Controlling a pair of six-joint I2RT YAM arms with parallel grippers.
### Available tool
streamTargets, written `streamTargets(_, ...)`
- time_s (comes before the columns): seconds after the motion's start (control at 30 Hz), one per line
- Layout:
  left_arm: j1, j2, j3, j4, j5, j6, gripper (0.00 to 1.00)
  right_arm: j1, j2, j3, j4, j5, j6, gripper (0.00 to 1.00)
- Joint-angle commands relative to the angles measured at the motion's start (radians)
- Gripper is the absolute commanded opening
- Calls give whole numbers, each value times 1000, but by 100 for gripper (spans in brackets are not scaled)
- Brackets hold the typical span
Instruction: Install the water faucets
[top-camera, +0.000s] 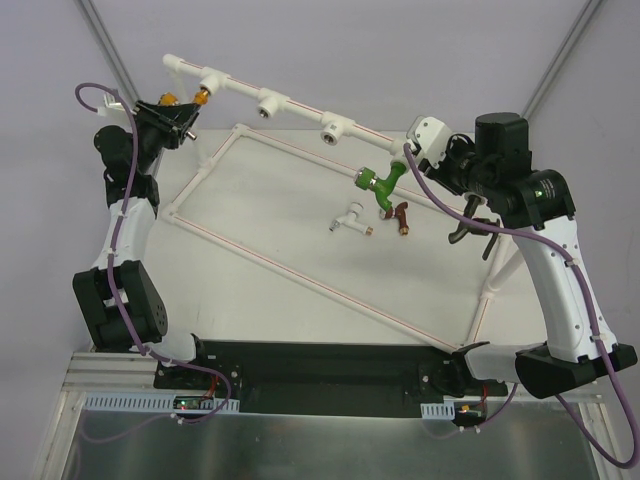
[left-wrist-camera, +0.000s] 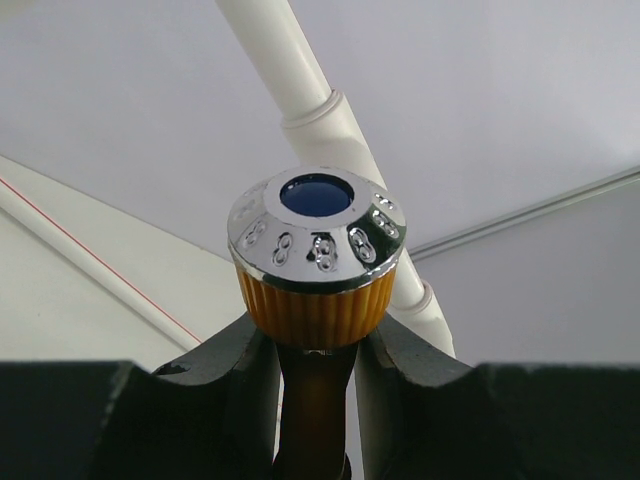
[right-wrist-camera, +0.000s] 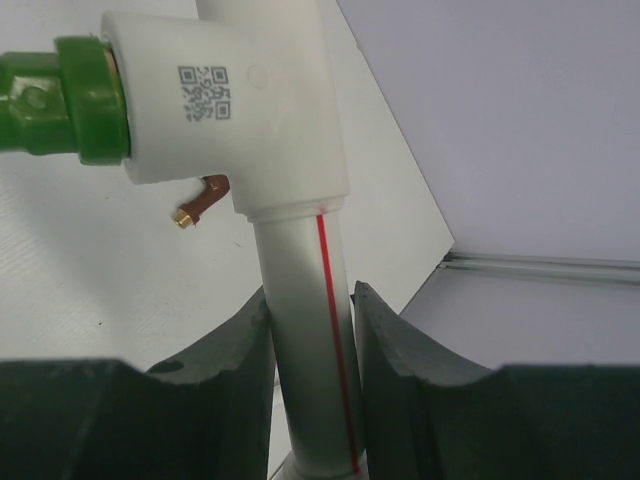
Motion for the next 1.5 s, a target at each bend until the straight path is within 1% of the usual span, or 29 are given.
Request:
streamTargets(0.0,-18,-18,59,82,29,1,0,-3,-11,0,19,-19,76,2)
streamTargets(0.2,-19,-32,79,78,15,17,0,-3,-12,-2,20,-25,77,2)
streamTargets(0.3,-19,-35,69,78,-17,29,0,-3,-14,-5,22,-27,77,2)
streamTargets(0.43,-19,-30,29,87,-63,23,0,-5,-18,-7,22,-30,77,2)
streamTargets(0.57,-18,-49,-28,114,-145,27,0,-3,-21,-7,20,-30,78,2)
streamTargets(0.67,-18,-53,-53,134,-164,26,0,-3,-21,-5,22,-30,78,2)
streamTargets(1.03,-31,-47,-51,220,-152,-12,0,-3,-20,-5,22,-30,78,1)
streamTargets(1.2,-33,-58,-45,219,-158,3,0,-2,-21,-5,23,-32,77,2)
streamTargets(1.47,-59,-24,-17,220,-153,3,0,-2,-24,-7,22,-36,77,2)
